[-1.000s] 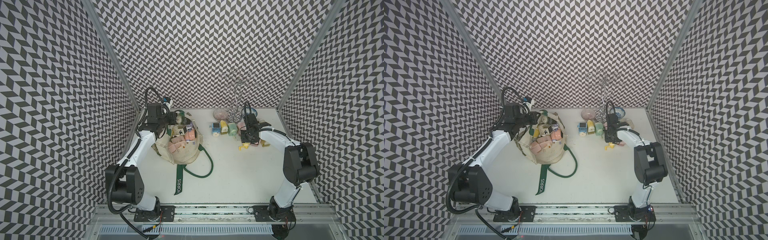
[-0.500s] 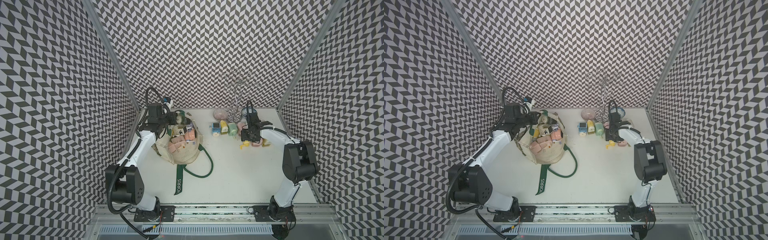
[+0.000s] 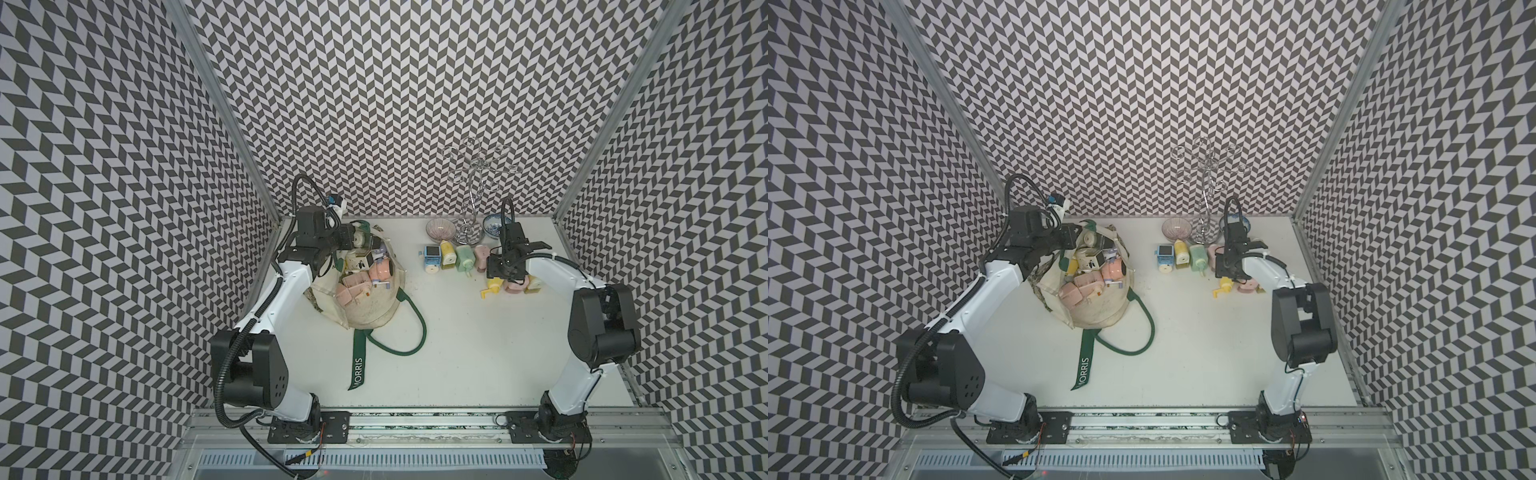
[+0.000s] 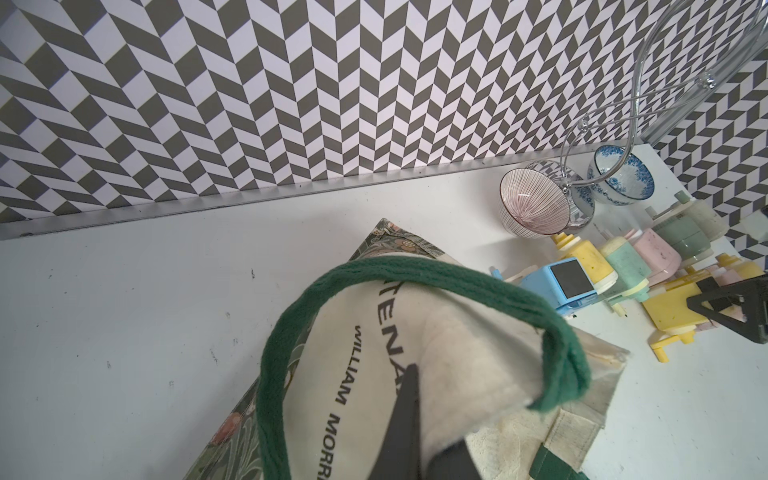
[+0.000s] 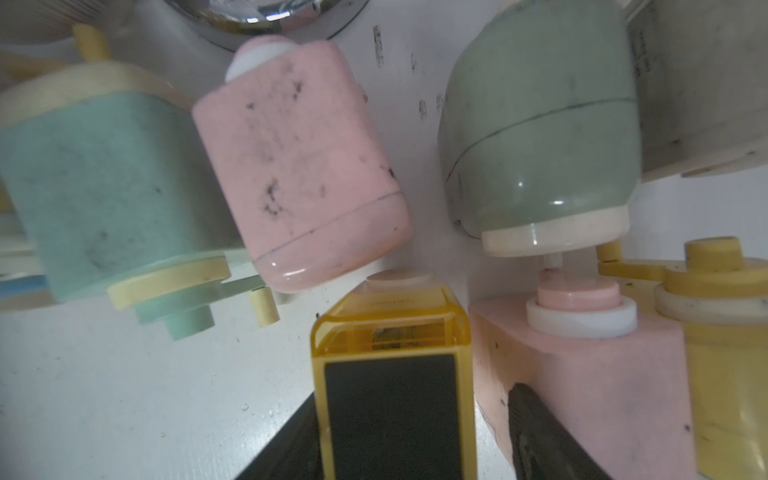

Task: Take out the pencil sharpeners from the tote bags
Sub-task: Place the pencil sharpener at the center of the board.

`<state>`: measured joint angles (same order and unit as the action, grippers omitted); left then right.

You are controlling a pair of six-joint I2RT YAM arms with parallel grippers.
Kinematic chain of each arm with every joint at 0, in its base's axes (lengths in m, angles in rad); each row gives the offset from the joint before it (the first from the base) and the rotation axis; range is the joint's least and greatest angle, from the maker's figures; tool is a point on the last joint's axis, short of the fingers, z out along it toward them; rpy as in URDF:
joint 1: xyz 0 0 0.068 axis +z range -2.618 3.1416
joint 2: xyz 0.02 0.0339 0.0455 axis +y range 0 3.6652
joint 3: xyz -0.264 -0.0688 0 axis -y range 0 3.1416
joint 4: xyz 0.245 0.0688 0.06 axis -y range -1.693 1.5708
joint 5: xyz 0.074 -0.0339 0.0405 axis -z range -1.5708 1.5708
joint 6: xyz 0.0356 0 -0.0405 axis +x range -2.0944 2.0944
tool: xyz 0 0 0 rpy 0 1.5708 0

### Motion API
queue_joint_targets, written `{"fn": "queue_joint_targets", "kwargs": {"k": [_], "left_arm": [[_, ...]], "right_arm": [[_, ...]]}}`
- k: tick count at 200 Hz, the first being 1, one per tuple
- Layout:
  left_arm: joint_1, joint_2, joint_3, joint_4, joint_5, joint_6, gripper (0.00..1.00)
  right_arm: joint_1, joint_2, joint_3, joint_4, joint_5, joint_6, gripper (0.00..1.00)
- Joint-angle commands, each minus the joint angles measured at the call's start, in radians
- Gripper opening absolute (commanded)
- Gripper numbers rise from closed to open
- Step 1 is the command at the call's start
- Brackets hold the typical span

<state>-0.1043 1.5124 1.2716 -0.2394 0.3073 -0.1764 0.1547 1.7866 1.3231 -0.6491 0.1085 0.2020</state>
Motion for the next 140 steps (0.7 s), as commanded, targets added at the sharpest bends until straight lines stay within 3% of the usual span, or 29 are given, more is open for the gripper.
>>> {"fn": "queue_joint_targets", "kwargs": {"k": [1, 77, 108, 140], "left_arm": [[-0.003, -0.026, -0.003, 0.0, -0.006, 0.008, 0.0], [-0.005, -0.023, -0.001, -0.002, -0.006, 0.006, 0.0], [-0.007, -0.021, -0.001, -0.001, -0.008, 0.006, 0.0], [-0.007, -0.02, -0.002, -0.002, -0.009, 0.007, 0.0]], "right_arm": [[-0.01, -0.049, 0.014, 0.036, 0.018, 0.014, 0.66], [-0.01, -0.05, 0.011, 0.039, 0.05, 0.014, 0.54], [-0.01, -0.054, 0.013, 0.035, 0.079, 0.014, 0.53], [-0.008, -0.105, 0.002, 0.058, 0.017, 0.015, 0.55]]}}
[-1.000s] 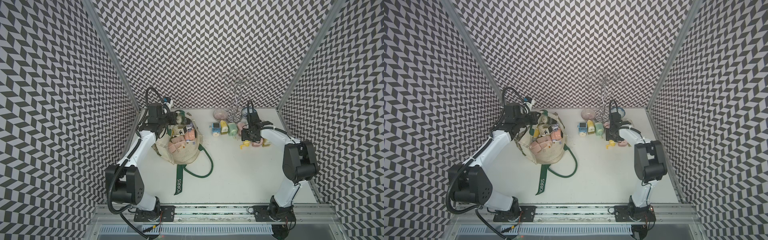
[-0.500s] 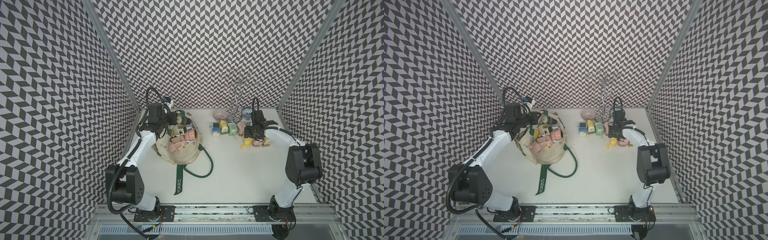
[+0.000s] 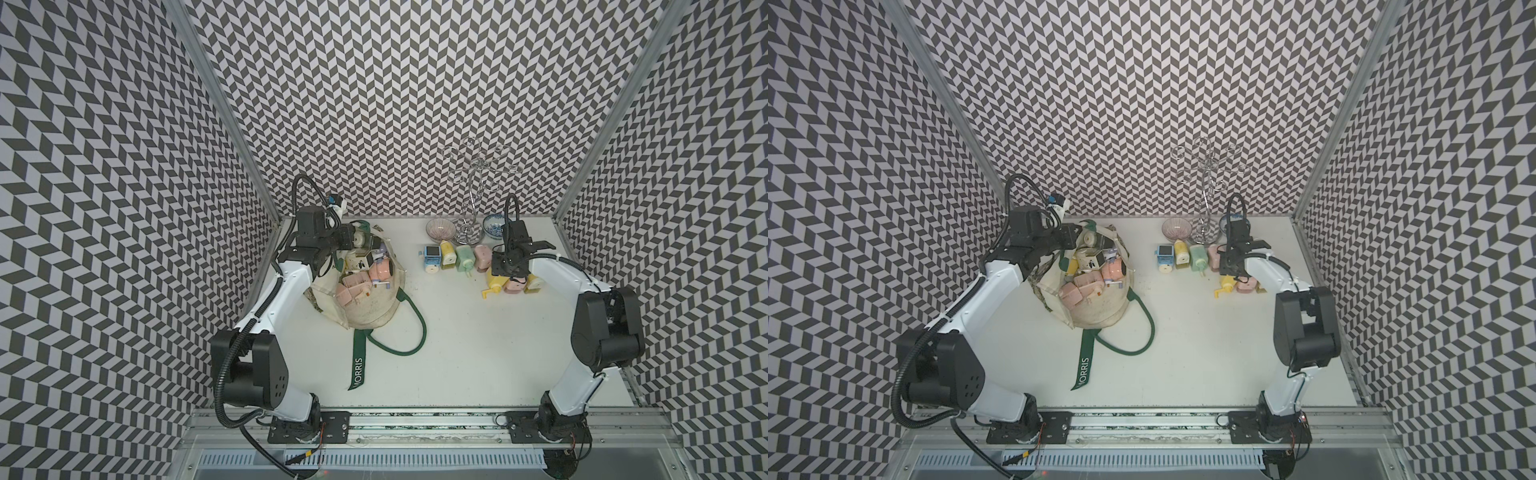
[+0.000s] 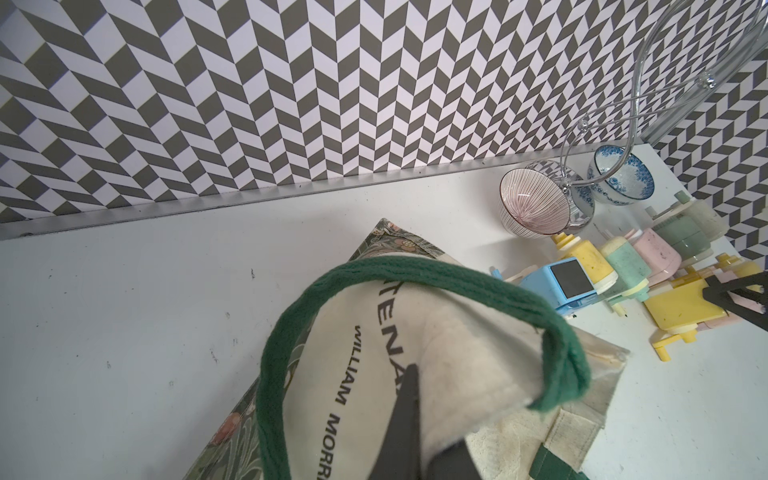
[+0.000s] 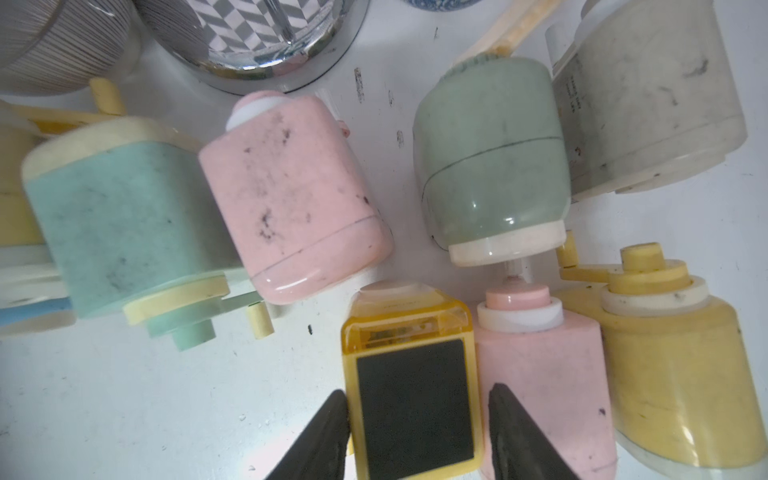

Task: Take out the pencil sharpeners from the tote bags
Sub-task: Place the pencil sharpener at the center of the board, then pick up the pencil sharpener from the canvas bag.

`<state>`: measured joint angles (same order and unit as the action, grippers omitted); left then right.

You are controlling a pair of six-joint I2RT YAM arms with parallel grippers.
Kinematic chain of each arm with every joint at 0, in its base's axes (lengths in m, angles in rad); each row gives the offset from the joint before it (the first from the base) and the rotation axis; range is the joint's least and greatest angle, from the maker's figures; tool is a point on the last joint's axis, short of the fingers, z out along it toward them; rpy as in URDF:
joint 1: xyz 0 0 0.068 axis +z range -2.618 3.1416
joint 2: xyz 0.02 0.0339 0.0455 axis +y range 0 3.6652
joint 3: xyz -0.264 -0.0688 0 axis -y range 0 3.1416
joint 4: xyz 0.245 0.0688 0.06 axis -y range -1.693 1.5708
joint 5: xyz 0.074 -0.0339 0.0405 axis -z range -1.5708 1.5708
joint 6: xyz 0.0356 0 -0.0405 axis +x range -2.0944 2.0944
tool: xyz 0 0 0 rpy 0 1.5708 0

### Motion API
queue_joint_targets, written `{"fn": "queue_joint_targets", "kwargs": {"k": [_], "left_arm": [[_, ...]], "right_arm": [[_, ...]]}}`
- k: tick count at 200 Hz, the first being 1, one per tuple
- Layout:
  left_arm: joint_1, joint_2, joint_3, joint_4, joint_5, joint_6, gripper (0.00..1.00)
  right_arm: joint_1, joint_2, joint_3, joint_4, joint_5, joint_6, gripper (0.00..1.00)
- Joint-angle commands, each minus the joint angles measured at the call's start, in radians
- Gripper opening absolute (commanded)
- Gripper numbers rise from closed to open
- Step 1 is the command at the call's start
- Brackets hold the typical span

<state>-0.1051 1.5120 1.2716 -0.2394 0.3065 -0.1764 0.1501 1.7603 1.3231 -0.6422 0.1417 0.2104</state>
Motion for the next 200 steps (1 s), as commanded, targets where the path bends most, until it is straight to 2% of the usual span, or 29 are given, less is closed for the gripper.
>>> {"fn": "queue_joint_targets", "kwargs": {"k": [1, 25, 62, 79, 119, 167, 200], "left_arm": [[-0.006, -0.02, -0.002, -0.002, -0.009, 0.007, 0.0], [-0.007, -0.022, -0.002, -0.003, -0.013, 0.009, 0.0], [-0.007, -0.018, 0.0, -0.006, -0.013, 0.01, 0.0], [-0.007, -0.017, 0.002, -0.007, -0.009, 0.008, 0.0], [-0.006, -0.015, 0.003, -0.005, 0.007, 0.002, 0.0], [-0.005, -0.014, 0.008, -0.006, 0.023, -0.006, 0.0], [-0.002, -0.016, 0.011, -0.008, 0.034, -0.009, 0.0]], "right_arm": [[-0.004, -0.079, 0.002, 0.052, -0.018, 0.007, 0.55], [-0.003, -0.135, -0.009, 0.075, -0.064, 0.002, 0.57], [0.016, -0.262, -0.084, 0.202, -0.24, 0.0, 0.57], [0.046, -0.302, -0.12, 0.263, -0.281, -0.002, 0.56], [0.2, -0.326, -0.125, 0.313, -0.268, -0.028, 0.56], [0.348, -0.346, -0.254, 0.53, -0.405, 0.008, 0.52], [0.495, -0.259, -0.278, 0.648, -0.42, -0.018, 0.52]]}}
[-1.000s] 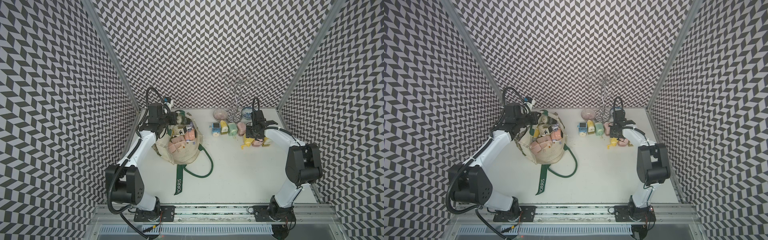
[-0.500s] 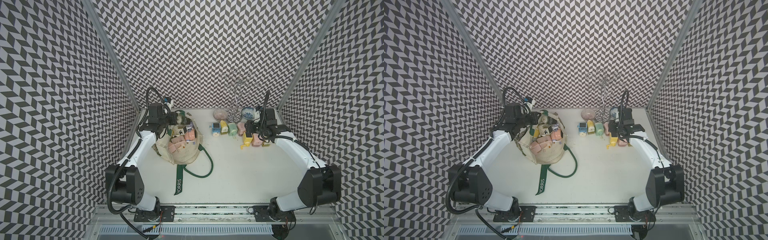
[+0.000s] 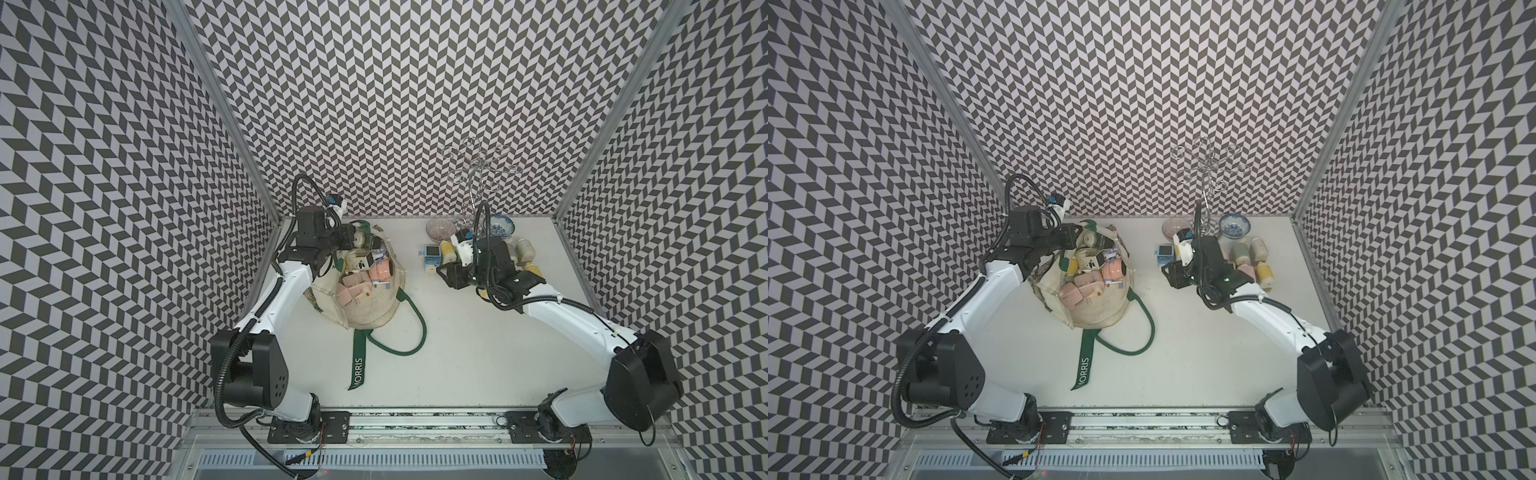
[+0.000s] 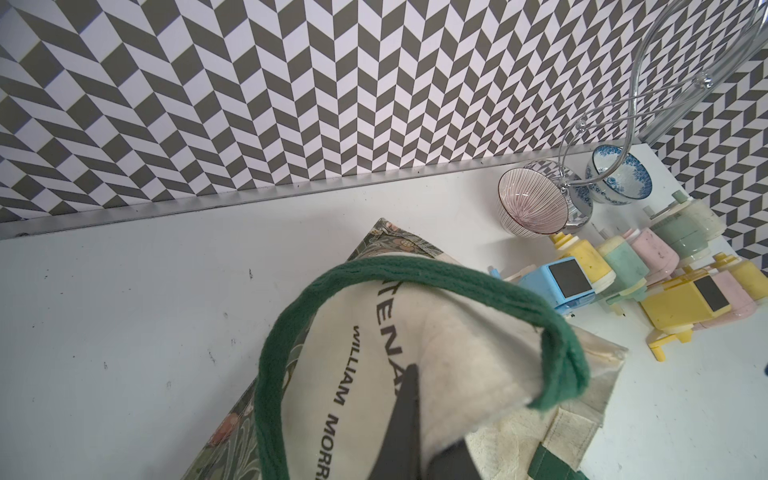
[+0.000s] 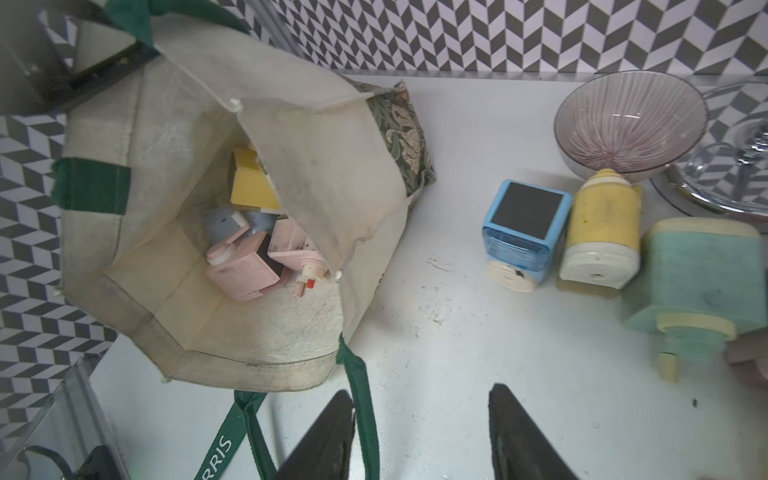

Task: Take out the pencil sharpeners from the tote bags
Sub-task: Pick up the pencil sharpener from the canvas bag.

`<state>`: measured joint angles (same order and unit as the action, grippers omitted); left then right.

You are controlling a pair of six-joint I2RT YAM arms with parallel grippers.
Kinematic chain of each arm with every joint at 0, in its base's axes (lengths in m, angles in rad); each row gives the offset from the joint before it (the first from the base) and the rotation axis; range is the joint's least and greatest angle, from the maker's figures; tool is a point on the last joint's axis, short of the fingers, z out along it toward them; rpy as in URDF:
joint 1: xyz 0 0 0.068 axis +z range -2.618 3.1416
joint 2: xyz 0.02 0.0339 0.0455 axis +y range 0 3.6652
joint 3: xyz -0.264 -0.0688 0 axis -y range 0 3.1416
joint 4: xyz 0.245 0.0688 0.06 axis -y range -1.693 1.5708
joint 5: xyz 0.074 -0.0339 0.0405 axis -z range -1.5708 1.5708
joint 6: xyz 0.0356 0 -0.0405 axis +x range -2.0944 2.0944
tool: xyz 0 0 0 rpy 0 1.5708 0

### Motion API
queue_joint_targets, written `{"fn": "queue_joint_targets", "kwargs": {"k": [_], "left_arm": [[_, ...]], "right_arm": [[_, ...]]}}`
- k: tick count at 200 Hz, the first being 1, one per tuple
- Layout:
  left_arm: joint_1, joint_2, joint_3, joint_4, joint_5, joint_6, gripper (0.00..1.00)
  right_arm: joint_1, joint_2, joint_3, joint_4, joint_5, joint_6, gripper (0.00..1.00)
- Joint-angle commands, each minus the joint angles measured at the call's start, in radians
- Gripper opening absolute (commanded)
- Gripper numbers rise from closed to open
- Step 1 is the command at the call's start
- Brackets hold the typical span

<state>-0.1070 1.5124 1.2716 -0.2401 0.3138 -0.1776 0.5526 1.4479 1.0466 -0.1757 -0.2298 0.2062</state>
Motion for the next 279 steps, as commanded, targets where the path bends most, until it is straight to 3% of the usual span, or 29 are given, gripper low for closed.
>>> {"fn": "queue_joint_targets", "kwargs": {"k": [1, 41, 68, 114, 195, 239, 279], "left_arm": [[0.0, -0.016, 0.012, -0.007, 0.027, -0.009, 0.0], [0.008, -0.022, 0.016, -0.006, 0.043, -0.02, 0.0], [0.015, -0.026, 0.014, 0.004, 0.067, -0.036, 0.0], [0.017, -0.027, 0.014, 0.006, 0.075, -0.042, 0.0], [0.017, -0.034, 0.011, 0.012, 0.081, -0.049, 0.0], [0.016, -0.04, 0.01, 0.011, 0.076, -0.046, 0.0], [0.012, -0.039, 0.011, 0.009, 0.071, -0.042, 0.0]], "right_arm": [[0.097, 0.058, -0.001, 0.186, -0.048, -0.013, 0.52], [0.204, 0.23, 0.046, 0.316, -0.085, -0.002, 0.56], [0.278, 0.325, 0.093, 0.419, -0.099, -0.025, 0.65], [0.309, 0.507, 0.213, 0.582, 0.061, 0.05, 0.83], [0.317, 0.737, 0.324, 0.88, 0.393, 0.033, 0.97], [0.312, 0.854, 0.493, 0.85, 0.319, -0.043, 0.99], [0.294, 0.916, 0.59, 0.817, 0.105, -0.065, 0.93]]}}
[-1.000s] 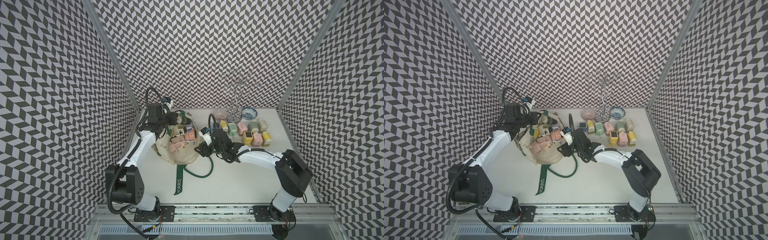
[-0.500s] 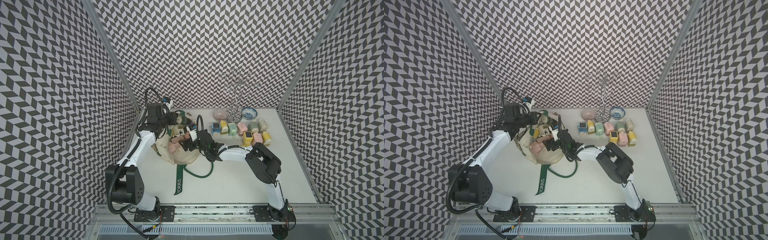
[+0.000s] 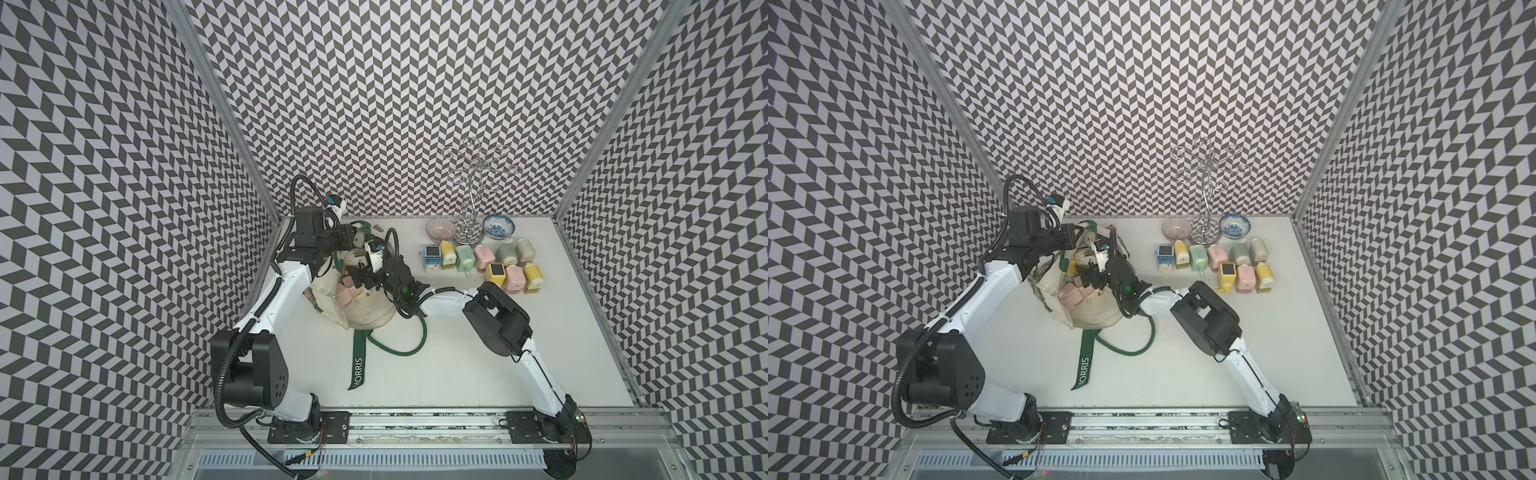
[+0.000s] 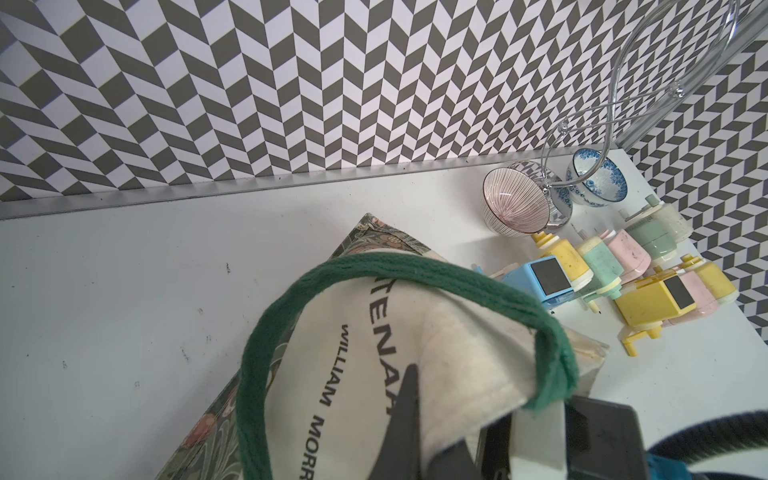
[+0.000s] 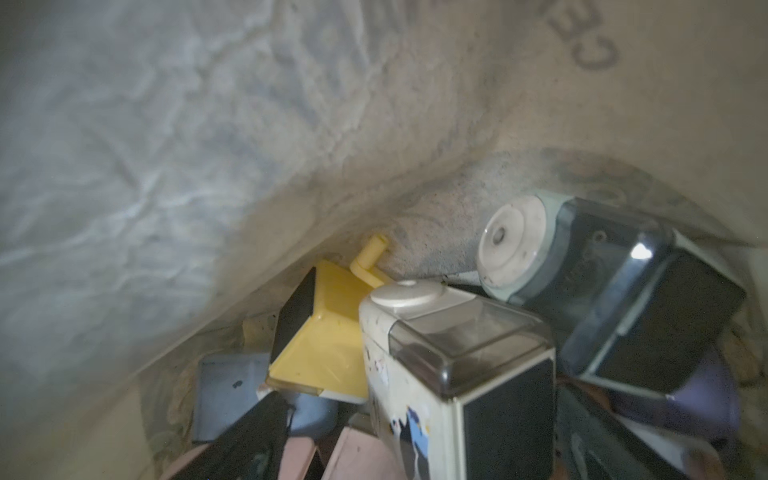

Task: Take out the pencil sharpeners from the tote bags
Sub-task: Pick up the pencil sharpener from the canvas bag.

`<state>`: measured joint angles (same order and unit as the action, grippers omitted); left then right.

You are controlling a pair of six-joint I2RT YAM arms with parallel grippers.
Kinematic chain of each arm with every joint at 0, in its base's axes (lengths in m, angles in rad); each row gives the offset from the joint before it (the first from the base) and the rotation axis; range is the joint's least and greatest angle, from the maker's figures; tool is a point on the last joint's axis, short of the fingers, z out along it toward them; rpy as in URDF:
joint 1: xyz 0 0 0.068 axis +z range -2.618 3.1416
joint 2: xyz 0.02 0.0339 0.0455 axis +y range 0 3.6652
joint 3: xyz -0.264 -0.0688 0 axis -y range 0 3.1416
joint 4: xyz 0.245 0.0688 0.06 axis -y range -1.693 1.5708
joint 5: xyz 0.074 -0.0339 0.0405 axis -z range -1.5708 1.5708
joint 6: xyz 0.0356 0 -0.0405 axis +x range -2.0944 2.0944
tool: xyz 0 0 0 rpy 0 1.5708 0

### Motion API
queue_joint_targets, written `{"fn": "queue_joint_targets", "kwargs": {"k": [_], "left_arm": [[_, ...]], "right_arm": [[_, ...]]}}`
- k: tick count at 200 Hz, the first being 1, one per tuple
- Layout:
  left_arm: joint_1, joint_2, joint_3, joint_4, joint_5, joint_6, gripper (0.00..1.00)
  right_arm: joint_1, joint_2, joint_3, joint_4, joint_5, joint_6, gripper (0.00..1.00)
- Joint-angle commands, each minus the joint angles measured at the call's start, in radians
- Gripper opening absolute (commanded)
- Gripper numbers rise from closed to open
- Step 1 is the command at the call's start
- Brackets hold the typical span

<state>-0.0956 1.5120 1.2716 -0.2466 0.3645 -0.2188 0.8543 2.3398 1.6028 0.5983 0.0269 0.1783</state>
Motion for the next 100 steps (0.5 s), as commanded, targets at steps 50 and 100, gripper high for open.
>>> {"fn": "queue_joint_targets", "kwargs": {"k": [50, 100], "left_arm": [[0.0, -0.046, 0.012, 0.011, 0.013, 0.003, 0.0], [0.0, -0.045, 0.015, 0.01, 0.019, 0.0, 0.0]], "right_arm": [[-0.005, -0.06, -0.122, 0.086, -0.357, -0.068, 0.74], [0.005, -0.146, -0.255, 0.122, -0.335, -0.135, 0.8]]}}
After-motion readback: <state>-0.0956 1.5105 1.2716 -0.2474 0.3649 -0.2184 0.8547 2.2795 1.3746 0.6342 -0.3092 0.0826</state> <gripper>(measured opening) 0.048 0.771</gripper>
